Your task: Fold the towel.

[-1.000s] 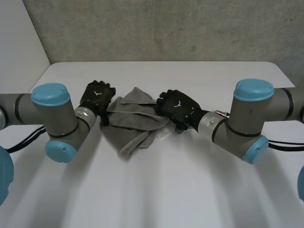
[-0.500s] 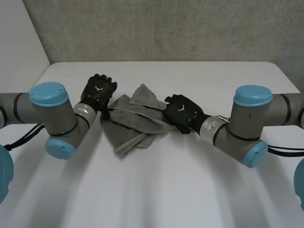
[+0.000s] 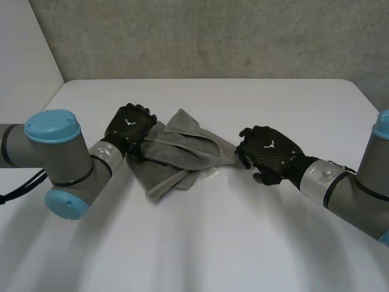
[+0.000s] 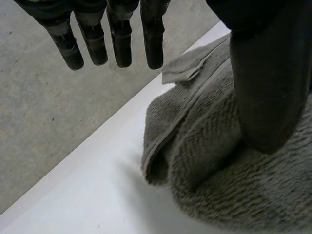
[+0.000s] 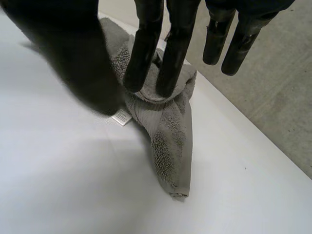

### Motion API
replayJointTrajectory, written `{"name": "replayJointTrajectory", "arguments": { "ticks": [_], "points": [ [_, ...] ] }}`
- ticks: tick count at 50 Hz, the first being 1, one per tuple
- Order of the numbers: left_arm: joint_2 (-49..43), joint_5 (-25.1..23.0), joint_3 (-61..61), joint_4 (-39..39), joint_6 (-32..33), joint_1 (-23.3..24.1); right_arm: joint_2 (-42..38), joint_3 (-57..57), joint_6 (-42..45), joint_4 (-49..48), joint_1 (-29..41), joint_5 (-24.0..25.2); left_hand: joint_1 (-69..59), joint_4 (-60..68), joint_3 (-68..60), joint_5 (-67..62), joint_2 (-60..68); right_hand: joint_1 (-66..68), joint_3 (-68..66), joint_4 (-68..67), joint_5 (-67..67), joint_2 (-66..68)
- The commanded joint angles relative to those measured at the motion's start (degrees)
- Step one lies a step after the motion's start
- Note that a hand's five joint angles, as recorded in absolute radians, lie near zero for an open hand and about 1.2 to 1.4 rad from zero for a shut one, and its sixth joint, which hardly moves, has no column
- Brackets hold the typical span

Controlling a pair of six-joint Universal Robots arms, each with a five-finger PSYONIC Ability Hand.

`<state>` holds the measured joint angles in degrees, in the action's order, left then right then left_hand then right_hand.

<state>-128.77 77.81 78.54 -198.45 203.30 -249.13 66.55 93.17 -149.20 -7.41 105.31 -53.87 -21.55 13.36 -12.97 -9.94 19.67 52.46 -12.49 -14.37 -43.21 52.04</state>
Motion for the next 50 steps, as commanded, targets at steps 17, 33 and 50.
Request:
{"name": "replayJointTrajectory", "arguments": {
  "ticks": [17,33,50],
  "points": [
    [14.6,-0.9,13.9,0.7,-0.7,-0.8,-18.7,-20.8,-27.9,-2.6,9.6,-8.8,3.9,-3.4,3.0,2.3,-2.0,-22.4,2.5,4.4,23.1,-22.0],
    [16.7,-0.5,15.5,0.2,-7.7,0.0,-19.6,-20.4,-35.3,-3.9,9.1,-11.2,4.1,-3.4,3.0,2.5,-2.2,27.5,2.5,4.4,-26.8,28.0],
    [18.0,-0.8,19.5,0.3,-8.4,0.5,11.8,15.6,-11.0,-1.1,-2.8,2.2,2.6,-3.4,3.0,1.0,-0.7,27.5,2.5,4.4,-26.8,28.0]
  ]
}}
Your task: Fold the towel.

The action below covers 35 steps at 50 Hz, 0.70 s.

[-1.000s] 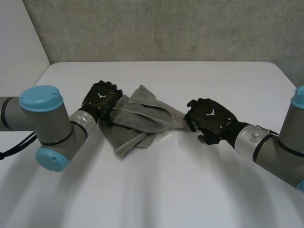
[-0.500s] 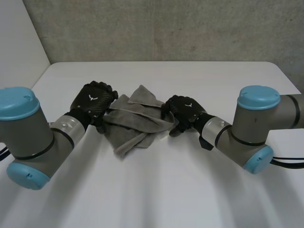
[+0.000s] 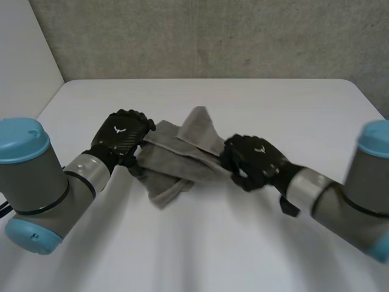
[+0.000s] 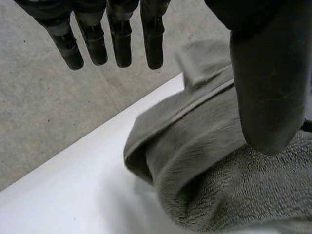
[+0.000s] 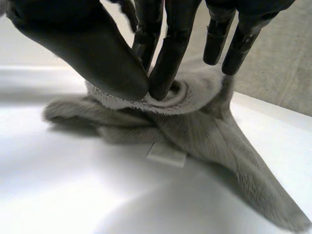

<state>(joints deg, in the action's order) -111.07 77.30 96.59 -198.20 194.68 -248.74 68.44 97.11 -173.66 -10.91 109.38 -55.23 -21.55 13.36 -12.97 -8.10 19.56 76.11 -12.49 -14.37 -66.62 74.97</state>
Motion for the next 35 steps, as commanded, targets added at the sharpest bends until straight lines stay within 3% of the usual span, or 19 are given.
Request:
{"name": "replayJointTrajectory", "arguments": {
  "ticks": [1,14,23,28,34,35],
  "points": [
    [0.2,-0.4,1.6,0.0,0.2,0.2,11.4,12.8,15.9,3.5,-8.4,3.7,2.4,-3.4,3.0,-1.0,-0.4,3.9,2.5,4.4,-3.4,5.0],
    [-1.6,-0.1,0.7,-3.1,0.2,1.9,12.7,13.5,22.1,10.3,-13.0,8.6,0.6,-3.4,3.0,-2.9,1.4,3.9,2.5,4.4,-3.4,5.0],
    [-6.1,0.5,-1.6,-6.8,0.6,4.5,12.6,12.4,33.1,18.9,-17.3,10.8,0.6,-3.4,3.0,-2.9,1.4,3.9,2.5,4.4,-3.4,5.0],
    [-10.6,3.4,-5.3,-7.1,0.7,5.5,12.3,12.0,35.9,21.5,-19.3,11.7,-1.4,-3.4,3.0,-4.9,3.4,3.9,2.5,4.4,-3.4,5.0],
    [-15.0,5.3,-9.6,-7.2,0.8,6.2,11.5,12.1,35.9,21.5,-19.3,11.7,-9.4,-3.4,3.0,-12.8,11.3,3.9,2.5,4.4,-3.4,5.0],
    [-15.9,5.9,-10.6,-7.3,0.8,6.2,11.5,12.1,35.9,21.5,-19.3,11.7,-16.0,-3.4,3.0,-19.5,18.0,3.9,2.5,4.4,-3.4,5.0]
  ]
}}
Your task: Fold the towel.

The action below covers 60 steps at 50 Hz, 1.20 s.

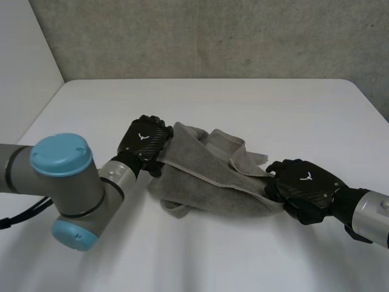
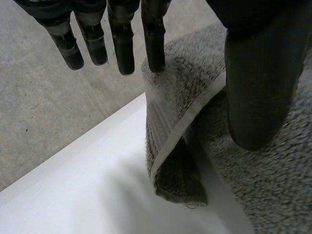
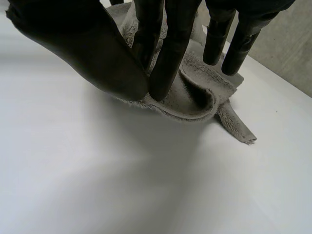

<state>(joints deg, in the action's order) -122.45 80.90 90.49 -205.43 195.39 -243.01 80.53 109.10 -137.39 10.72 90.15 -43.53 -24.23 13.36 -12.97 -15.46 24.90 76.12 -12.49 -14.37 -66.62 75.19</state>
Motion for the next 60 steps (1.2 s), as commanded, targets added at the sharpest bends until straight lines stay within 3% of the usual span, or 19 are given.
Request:
{"name": "replayJointTrajectory", "arguments": {
  "ticks": [1,5,7,19,24,25,27,29,32,34,38,40,41,44,47,54,57,59,60],
  "points": [
    [-5.2,3.0,-5.7,-0.1,0.0,0.4,-0.6,0.1,-0.3,-0.1,-0.1,0.1,-24.6,-3.4,3.0,-23.3,23.9,3.9,2.5,4.4,-3.4,4.8],
    [-6.0,3.9,-7.1,-0.1,-0.3,0.5,-0.6,0.1,-0.4,-0.3,-0.2,0.0,-39.8,-3.4,3.0,-38.6,39.1,3.9,2.5,4.4,-3.4,4.8],
    [-5.0,4.0,-6.4,-0.2,-0.7,0.5,-0.6,0.0,-0.8,-0.2,-0.3,0.0,-55.7,-3.4,3.0,-54.4,55.0,3.9,2.5,4.4,-3.4,4.8],
    [8.9,3.3,0.7,-0.1,-0.2,-1.7,-0.4,-8.1,-10.5,2.3,0.6,0.0,-55.8,-3.4,3.0,-54.5,55.1,3.9,2.5,4.4,-3.4,4.8],
    [8.9,3.3,-15.6,0.7,0.3,-2.8,-9.7,-35.4,-22.4,1.0,12.0,-2.2,-55.8,-3.4,3.0,-54.5,55.1,3.9,2.5,4.4,-3.4,4.8],
    [8.9,3.3,-15.6,0.7,0.3,-2.8,-9.7,-35.5,-22.4,1.0,12.0,-2.3,-55.8,-3.4,3.0,-54.5,55.1,3.9,2.5,4.4,-3.4,4.8],
    [9.9,3.3,-21.0,0.5,0.3,-1.8,-9.7,-47.7,-29.4,-1.6,15.0,-8.1,-55.8,-3.4,3.0,-54.5,55.1,3.9,2.5,4.4,-3.4,4.8],
    [12.7,3.3,-22.5,0.5,0.1,-1.4,-8.7,-51.2,-32.9,-5.3,16.2,-11.2,-55.8,-3.4,3.0,-54.5,55.1,3.9,2.5,4.4,-3.4,4.8],
    [24.0,3.3,-20.5,-0.1,-0.5,-1.8,-1.1,-49.4,-40.9,-16.4,16.2,-13.6,-55.8,-3.4,3.0,-54.5,55.1,3.9,2.5,4.4,-3.4,4.8],
    [31.8,2.7,-13.4,-0.7,-2.3,-2.5,7.6,-40.2,-47.8,-24.6,15.7,-9.8,-55.8,-3.4,3.0,-54.5,55.1,3.9,2.5,4.4,-3.4,4.8],
    [33.9,0.1,-4.4,-0.7,-3.6,-3.3,9.9,-28.9,-49.7,-27.3,12.6,-3.0,-55.8,-3.4,3.0,-54.5,55.1,3.9,2.5,4.4,-3.4,4.8],
    [35.0,-4.2,6.9,0.2,-2.7,-7.0,12.4,-17.5,-44.5,-27.1,9.6,3.7,-55.8,-3.4,3.0,-54.5,55.1,3.9,2.5,4.4,-3.4,4.8],
    [35.0,-4.2,7.0,0.2,-2.6,-7.0,12.4,-17.4,-44.5,-27.1,9.6,3.7,-55.8,-3.4,3.0,-54.5,55.1,3.9,2.5,4.4,-3.4,4.8],
    [37.7,-11.6,21.7,2.1,1.2,-16.2,14.3,-3.8,-31.4,-23.5,6.5,10.6,-55.8,-3.4,3.0,-54.5,55.1,3.9,2.5,4.4,-3.4,4.8],
    [38.2,-16.2,27.8,4.5,5.2,-20.2,13.3,1.1,-23.0,-18.3,1.6,13.6,-55.8,-3.4,3.0,-54.5,55.1,3.9,2.5,4.4,-3.4,4.8],
    [34.0,-18.5,31.1,9.6,10.0,-21.7,2.5,0.2,-2.2,-2.8,0.5,13.4,-55.8,-3.4,3.0,-54.5,55.1,3.9,2.5,4.4,-3.4,4.8],
    [33.7,-18.3,30.8,10.0,10.2,-21.8,0.5,-0.8,2.0,0.4,0.6,12.9,-55.8,-3.4,3.0,-54.5,55.1,3.9,2.5,4.4,-3.4,4.8],
    [33.6,-18.4,30.1,10.3,10.2,-21.8,-3.2,-3.0,10.5,6.9,0.6,10.9,-55.8,-3.4,3.0,-54.5,55.1,-11.6,2.5,4.4,12.1,-10.7],
    [33.6,-18.4,30.1,10.3,10.2,-21.8,-3.2,-3.0,10.6,6.9,0.6,10.9,-55.8,-3.4,3.0,-54.5,55.1,-11.7,2.5,4.4,12.2,-10.8]
  ]
}}
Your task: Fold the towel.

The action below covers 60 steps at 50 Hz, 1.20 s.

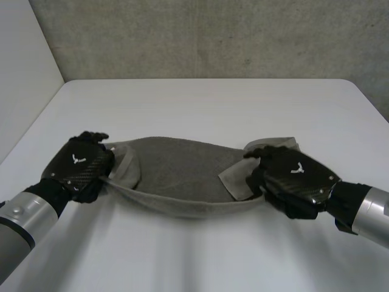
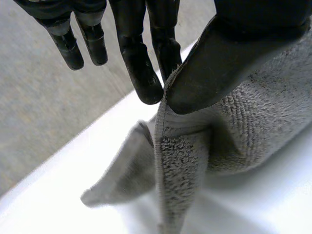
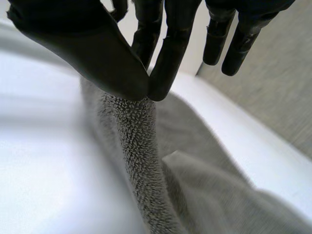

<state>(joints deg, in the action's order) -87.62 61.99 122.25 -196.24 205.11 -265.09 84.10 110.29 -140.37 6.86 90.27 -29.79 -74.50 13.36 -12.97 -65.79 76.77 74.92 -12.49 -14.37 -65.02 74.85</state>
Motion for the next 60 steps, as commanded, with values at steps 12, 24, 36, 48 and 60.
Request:
{"name": "replayJointTrajectory", "arguments": {
  "ticks": [12,24,36,48,60],
  "points": [
    [-0.6,0.5,-0.8,1.9,-0.3,0.9,-12.5,-9.1,28.9,18.2,2.5,-7.9,-5.5,-3.4,3.0,-4.2,3.2,-34.9,2.5,4.4,35.0,-34.8],
    [-0.4,0.4,1.6,2.5,-0.4,0.6,-15.7,-16.5,32.8,18.3,10.5,-9.0,-5.5,-3.4,3.0,-4.2,3.2,-51.5,2.5,4.4,51.7,-51.5],
    [0.3,0.0,3.6,2.5,-0.4,0.4,-22.1,-23.7,33.4,18.1,15.9,-14.6,-5.5,-3.4,3.0,-4.2,3.2,-49.7,2.5,4.4,49.8,-49.6],
    [0.3,0.0,3.4,2.5,-0.4,-0.3,-28.5,-28.3,41.1,18.1,18.2,-22.8,-5.5,-3.4,3.0,-4.2,3.2,-45.7,2.5,4.4,45.8,-45.6],
    [0.3,-0.4,3.2,2.6,-0.4,-2.5,-23.4,-26.1,42.9,18.4,16.3,-25.4,-5.5,-3.4,3.0,-4.2,3.2,-26.7,2.5,4.4,26.8,-26.6]
  ]
}}
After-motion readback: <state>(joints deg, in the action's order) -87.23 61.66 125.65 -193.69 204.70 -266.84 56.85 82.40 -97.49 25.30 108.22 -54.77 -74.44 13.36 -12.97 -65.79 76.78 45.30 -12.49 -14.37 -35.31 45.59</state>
